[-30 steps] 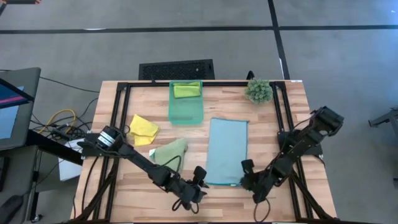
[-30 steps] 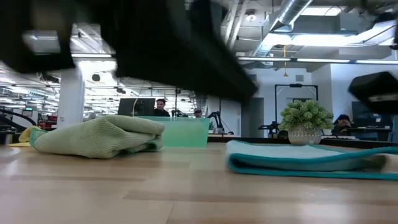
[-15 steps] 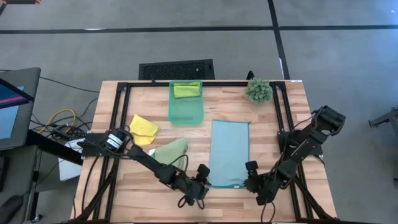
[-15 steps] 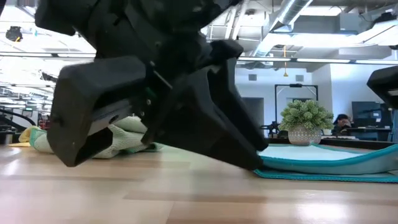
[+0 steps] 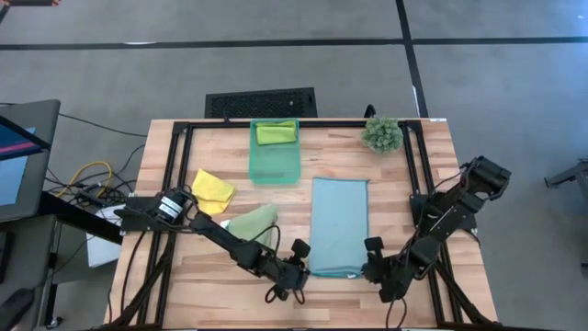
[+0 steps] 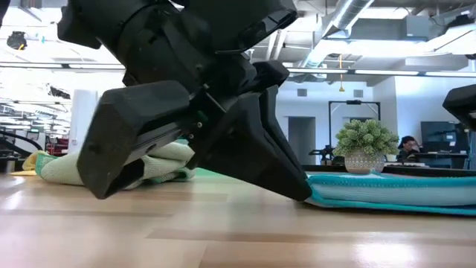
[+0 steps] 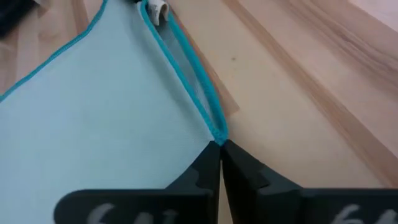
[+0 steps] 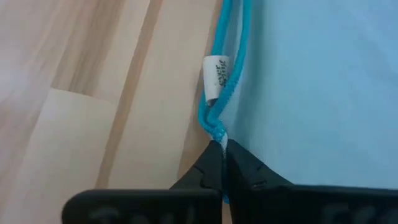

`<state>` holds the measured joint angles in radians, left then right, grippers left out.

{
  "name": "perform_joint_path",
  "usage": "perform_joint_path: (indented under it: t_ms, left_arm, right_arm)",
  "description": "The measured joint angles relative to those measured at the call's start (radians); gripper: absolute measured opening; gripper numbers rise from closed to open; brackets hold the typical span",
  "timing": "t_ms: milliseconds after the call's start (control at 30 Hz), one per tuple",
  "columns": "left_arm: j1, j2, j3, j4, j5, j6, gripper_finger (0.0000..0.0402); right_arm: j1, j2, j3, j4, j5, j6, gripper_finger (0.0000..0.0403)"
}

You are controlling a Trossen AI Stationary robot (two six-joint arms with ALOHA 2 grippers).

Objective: Fold microfiber towels
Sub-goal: Fold the blue microfiber cloth

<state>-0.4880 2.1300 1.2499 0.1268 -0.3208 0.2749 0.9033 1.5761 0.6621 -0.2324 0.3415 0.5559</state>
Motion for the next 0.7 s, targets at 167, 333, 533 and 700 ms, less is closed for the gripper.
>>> perform_joint_path:
  t_ms: [167,333,533,700]
  left_arm:
    - [-0.015,0.0,0.019,-0.019,-0.001,0.0,0.0002]
    - [-0.027,0.0,0.139,-0.12,0.102,-0.063,0.0001]
    - [-0.047,-0.002,0.292,-0.259,0.117,-0.111,0.0]
    - [-0.054,-0.002,0.392,-0.481,-0.11,-0.115,0.0]
  right_arm:
    - [0.029,-0.001,0.001,0.002,0.001,0.01,0.0017]
    - [0.064,-0.02,0.001,0.057,-0.066,0.057,0.002]
    - [0.086,-0.102,0.002,0.135,-0.149,0.026,0.0016]
    - [0.099,-0.238,0.002,-0.106,0.059,0.065,0.0016]
